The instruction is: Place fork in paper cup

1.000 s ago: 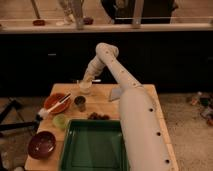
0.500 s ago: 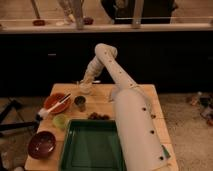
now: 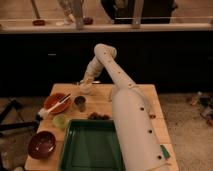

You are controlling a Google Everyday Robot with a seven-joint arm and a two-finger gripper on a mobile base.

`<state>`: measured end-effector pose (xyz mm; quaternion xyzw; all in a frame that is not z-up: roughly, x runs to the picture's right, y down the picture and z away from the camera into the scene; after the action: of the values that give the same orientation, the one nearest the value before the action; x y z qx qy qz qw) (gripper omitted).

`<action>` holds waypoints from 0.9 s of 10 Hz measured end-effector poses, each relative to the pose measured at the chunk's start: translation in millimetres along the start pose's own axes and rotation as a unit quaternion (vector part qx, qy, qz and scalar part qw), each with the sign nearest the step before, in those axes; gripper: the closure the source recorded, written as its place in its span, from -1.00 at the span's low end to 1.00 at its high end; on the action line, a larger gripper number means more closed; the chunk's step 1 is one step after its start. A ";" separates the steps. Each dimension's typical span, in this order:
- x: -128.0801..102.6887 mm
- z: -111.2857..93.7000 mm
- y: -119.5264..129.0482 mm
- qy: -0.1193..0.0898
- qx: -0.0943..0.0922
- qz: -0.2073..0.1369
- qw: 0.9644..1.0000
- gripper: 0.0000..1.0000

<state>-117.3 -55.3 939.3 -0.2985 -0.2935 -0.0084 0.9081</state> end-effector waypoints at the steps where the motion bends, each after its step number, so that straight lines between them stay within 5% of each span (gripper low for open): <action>1: -0.7 0.0 -1.9 0.000 0.001 0.000 1.000 1.00; 9: -4.8 3.6 -8.1 0.003 -0.006 0.000 1.000 0.96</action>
<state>-124.7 -60.7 943.4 -0.3042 -0.2912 -0.0111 0.9069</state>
